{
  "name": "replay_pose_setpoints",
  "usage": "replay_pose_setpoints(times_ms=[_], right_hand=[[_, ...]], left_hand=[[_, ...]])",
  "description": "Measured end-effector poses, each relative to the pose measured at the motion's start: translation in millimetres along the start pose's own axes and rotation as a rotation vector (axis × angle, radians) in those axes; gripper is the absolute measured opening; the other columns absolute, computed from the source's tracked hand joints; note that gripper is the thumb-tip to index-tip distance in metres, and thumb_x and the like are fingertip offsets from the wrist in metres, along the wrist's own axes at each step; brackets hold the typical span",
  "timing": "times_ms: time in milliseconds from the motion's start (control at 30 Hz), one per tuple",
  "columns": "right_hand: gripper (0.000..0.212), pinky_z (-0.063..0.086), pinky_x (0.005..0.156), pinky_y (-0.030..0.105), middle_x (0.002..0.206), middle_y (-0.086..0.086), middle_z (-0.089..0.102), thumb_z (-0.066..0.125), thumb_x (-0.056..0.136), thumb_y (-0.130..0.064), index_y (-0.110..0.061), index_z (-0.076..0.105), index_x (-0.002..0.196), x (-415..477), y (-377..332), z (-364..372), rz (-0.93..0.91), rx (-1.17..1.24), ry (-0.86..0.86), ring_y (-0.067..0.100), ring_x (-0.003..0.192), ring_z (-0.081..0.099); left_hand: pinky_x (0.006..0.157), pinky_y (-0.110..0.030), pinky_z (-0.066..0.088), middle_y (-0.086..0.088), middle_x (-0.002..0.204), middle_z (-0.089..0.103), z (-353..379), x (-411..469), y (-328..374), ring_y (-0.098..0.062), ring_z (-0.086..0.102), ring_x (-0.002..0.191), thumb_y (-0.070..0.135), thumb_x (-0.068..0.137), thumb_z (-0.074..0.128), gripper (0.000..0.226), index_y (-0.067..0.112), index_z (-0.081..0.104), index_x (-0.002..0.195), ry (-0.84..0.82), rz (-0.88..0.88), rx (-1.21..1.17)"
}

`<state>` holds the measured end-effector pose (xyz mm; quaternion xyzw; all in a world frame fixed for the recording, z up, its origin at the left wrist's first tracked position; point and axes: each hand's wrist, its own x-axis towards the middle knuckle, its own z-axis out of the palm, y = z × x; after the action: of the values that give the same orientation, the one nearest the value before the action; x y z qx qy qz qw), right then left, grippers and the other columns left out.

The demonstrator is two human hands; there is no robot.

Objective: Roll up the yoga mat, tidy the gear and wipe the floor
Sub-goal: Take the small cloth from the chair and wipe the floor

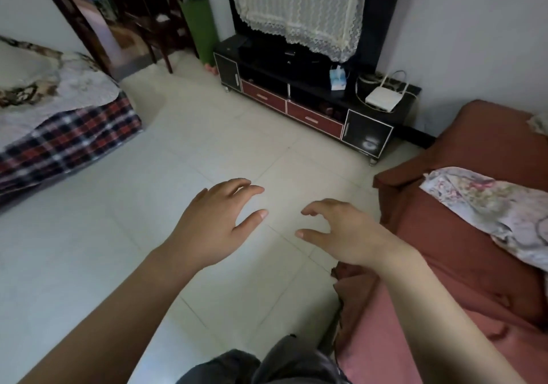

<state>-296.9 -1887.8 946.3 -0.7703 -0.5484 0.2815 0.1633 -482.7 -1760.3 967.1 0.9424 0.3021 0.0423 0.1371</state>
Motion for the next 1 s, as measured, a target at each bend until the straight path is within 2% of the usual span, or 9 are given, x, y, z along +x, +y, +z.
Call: replay_pose_setpoints(times_ms=[100, 267, 533, 667, 867, 1000], right_hand=[[0.049, 0.038, 0.097, 0.028, 0.129, -0.007, 0.048, 0.052, 0.087, -0.053, -0.027, 0.047, 0.129, 30, 11, -29, 0.035, -0.047, -0.006, 0.011, 0.117, 0.046], [0.05, 0.041, 0.097, 0.035, 0.13, -0.005, 0.048, 0.051, 0.087, -0.053, -0.026, 0.047, 0.129, 116, 33, -82, 0.076, -0.16, 0.07, 0.015, 0.118, 0.046], [0.049, 0.039, 0.101, 0.034, 0.129, -0.006, 0.049, 0.053, 0.088, -0.051, -0.025, 0.048, 0.129, 329, 55, -151, 0.043, -0.136, 0.099, 0.013, 0.118, 0.046], [0.046, 0.038, 0.099, 0.03, 0.127, -0.007, 0.051, 0.055, 0.088, -0.048, -0.025, 0.049, 0.127, 449, 58, -193, 0.024, -0.117, 0.053, 0.012, 0.117, 0.046], [0.045, 0.041, 0.099, 0.032, 0.127, -0.007, 0.053, 0.059, 0.085, -0.047, -0.026, 0.051, 0.125, 585, 51, -247, -0.019, -0.018, 0.106, 0.009, 0.115, 0.048], [0.047, 0.043, 0.097, 0.029, 0.126, -0.012, 0.053, 0.062, 0.083, -0.047, -0.029, 0.051, 0.125, 672, 47, -268, -0.077, 0.044, 0.041, 0.007, 0.113, 0.049]], left_hand=[[0.097, -0.028, 0.034, 0.013, 0.138, 0.042, 3, 56, -7, -0.009, 0.04, 0.125, 0.067, 0.078, 0.015, 0.07, 0.033, 0.046, 0.13, -0.024, 0.042, -0.041], [0.086, -0.023, 0.033, 0.014, 0.136, 0.044, 9, 173, -21, -0.008, 0.041, 0.123, 0.067, 0.078, 0.016, 0.069, 0.032, 0.045, 0.13, -0.016, 0.157, -0.101], [0.087, -0.022, 0.033, 0.012, 0.137, 0.044, -1, 385, -118, -0.008, 0.043, 0.121, 0.057, 0.088, 0.029, 0.053, 0.03, 0.045, 0.131, -0.013, 0.191, -0.12], [0.094, -0.025, 0.035, 0.012, 0.139, 0.043, -32, 498, -174, -0.008, 0.044, 0.122, 0.051, 0.093, 0.037, 0.045, 0.032, 0.044, 0.132, -0.093, 0.113, -0.206], [0.099, -0.03, 0.038, 0.012, 0.138, 0.044, -70, 614, -246, -0.009, 0.044, 0.122, 0.066, 0.085, 0.029, 0.057, 0.034, 0.043, 0.131, -0.042, 0.045, -0.227], [0.098, -0.023, 0.031, 0.011, 0.138, 0.044, -78, 669, -295, -0.007, 0.043, 0.122, 0.063, 0.086, 0.028, 0.057, 0.033, 0.044, 0.131, -0.055, -0.038, -0.251]])
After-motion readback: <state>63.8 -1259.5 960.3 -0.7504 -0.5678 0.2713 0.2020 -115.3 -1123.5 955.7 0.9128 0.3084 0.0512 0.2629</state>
